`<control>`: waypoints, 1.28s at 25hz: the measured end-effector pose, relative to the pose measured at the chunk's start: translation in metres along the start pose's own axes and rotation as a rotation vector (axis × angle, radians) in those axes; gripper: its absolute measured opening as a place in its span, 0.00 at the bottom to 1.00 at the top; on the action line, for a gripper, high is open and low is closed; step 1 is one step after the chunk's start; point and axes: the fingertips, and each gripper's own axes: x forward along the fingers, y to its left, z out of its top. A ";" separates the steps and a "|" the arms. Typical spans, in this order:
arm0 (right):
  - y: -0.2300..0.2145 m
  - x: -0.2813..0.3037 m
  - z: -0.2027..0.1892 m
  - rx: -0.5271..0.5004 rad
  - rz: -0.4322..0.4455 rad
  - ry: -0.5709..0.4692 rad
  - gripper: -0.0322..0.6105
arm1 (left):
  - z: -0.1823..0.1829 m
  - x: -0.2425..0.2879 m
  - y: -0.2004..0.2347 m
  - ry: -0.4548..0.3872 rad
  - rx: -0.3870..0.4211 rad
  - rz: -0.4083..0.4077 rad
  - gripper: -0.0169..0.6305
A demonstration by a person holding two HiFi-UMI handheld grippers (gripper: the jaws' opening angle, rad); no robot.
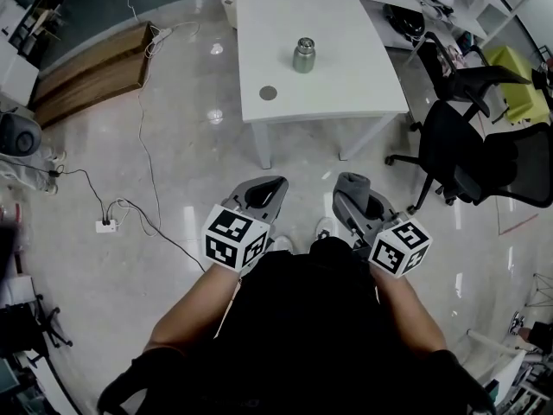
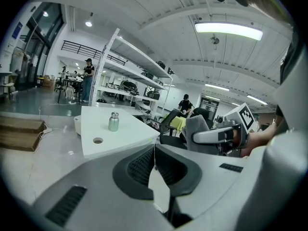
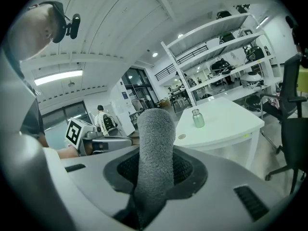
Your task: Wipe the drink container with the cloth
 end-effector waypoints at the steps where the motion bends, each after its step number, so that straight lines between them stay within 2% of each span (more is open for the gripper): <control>1: -0.001 0.002 -0.001 0.004 0.002 0.003 0.20 | -0.001 0.002 0.003 0.001 -0.009 0.003 0.05; 6: -0.009 0.012 -0.002 0.013 0.015 0.019 0.20 | -0.002 0.009 0.004 0.008 -0.009 -0.001 0.05; 14: -0.033 0.054 0.038 -0.009 0.062 -0.023 0.20 | 0.014 0.029 0.034 0.008 -0.023 0.055 0.05; 20: -0.060 0.087 0.070 -0.008 0.085 -0.037 0.20 | 0.041 0.059 0.068 0.034 0.007 0.085 0.05; 27: -0.115 0.108 0.117 -0.017 0.098 -0.058 0.20 | 0.093 0.120 0.087 0.014 0.040 0.087 0.05; 32: -0.141 0.126 0.139 -0.031 0.133 -0.051 0.20 | 0.105 0.147 0.101 0.032 0.035 0.111 0.05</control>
